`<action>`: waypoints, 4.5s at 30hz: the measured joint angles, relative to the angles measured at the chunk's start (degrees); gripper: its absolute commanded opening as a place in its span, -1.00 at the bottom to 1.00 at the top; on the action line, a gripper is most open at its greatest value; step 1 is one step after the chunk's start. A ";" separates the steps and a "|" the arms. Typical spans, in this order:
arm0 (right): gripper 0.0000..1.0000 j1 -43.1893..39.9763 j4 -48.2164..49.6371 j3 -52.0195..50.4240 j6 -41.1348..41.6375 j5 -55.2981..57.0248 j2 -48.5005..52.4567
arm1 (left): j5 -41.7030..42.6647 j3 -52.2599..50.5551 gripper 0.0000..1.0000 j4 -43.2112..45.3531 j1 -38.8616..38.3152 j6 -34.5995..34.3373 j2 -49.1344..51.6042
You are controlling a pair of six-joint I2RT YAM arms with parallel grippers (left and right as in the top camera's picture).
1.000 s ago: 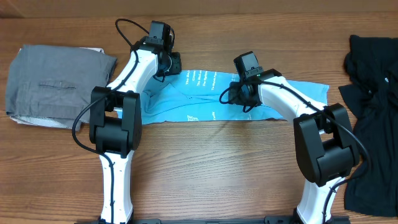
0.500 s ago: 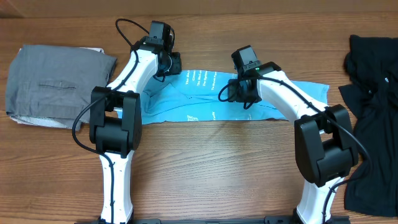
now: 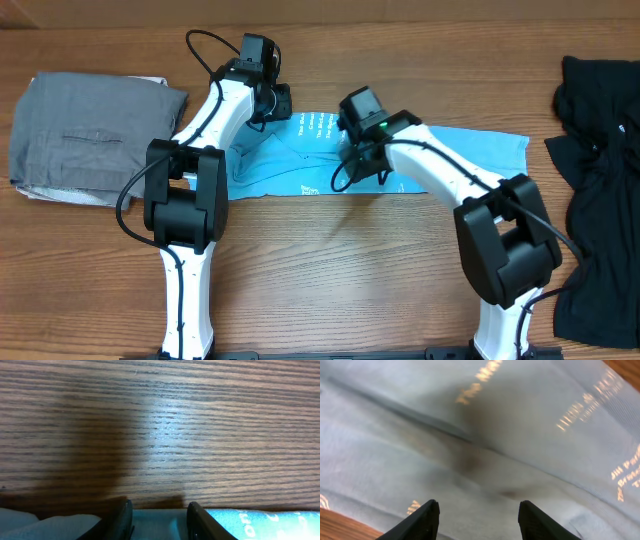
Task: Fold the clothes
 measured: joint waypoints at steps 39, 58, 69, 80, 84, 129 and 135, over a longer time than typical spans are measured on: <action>-0.20 0.74 6.25 -1.90 -5.31 3.61 0.02 | -1.07 0.07 -0.14 -0.17 -0.15 0.00 0.02; -0.12 0.76 5.84 -1.90 -6.82 3.61 0.70 | -1.46 0.09 -0.10 -0.17 -0.37 0.00 0.02; -0.07 0.70 6.27 -1.90 -6.99 3.58 0.83 | -1.49 0.11 -0.09 -0.20 -0.37 0.00 0.00; -0.33 0.63 6.19 -1.90 -7.04 3.61 2.47 | -1.49 0.13 -0.07 -0.28 -0.37 0.00 0.00; -0.41 0.48 5.77 -1.90 -6.93 3.58 2.47 | -1.51 0.17 -0.06 -0.39 -0.37 0.00 0.00; -0.61 0.39 -10.54 0.13 -0.50 -10.16 2.47 | -2.08 0.39 0.00 -1.07 -0.37 0.00 0.00; -0.49 -0.31 -17.70 3.61 -0.48 -11.10 2.47 | -2.14 0.39 0.00 -1.18 -0.37 0.00 0.00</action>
